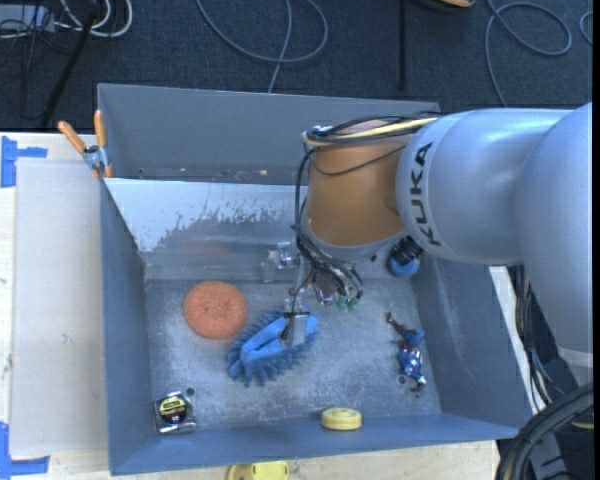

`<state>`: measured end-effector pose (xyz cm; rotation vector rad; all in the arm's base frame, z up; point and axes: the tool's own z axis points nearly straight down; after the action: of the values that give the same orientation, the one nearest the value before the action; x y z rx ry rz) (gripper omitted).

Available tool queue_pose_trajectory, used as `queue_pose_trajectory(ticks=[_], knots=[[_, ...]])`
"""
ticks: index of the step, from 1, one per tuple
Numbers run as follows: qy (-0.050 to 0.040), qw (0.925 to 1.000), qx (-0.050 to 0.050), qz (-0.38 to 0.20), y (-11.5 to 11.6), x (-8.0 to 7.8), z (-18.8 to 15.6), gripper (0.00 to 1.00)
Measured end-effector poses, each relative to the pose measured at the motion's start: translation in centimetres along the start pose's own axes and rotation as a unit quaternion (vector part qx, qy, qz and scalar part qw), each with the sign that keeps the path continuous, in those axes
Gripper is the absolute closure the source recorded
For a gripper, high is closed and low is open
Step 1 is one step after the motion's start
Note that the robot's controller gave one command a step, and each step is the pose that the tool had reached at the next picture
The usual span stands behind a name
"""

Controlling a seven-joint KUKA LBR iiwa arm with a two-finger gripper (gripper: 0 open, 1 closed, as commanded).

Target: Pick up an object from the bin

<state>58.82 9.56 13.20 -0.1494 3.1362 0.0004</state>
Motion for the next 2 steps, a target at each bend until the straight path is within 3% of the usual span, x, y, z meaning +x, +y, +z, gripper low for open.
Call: queue_pose_trajectory(ticks=[1,2], knots=[[0.0018,0.9980,-0.002,-0.063,-1.9,0.8,2.9,0.00],[-0.0010,0.9700,-0.001,-0.243,1.0,-3.3,5.9,1.00]])
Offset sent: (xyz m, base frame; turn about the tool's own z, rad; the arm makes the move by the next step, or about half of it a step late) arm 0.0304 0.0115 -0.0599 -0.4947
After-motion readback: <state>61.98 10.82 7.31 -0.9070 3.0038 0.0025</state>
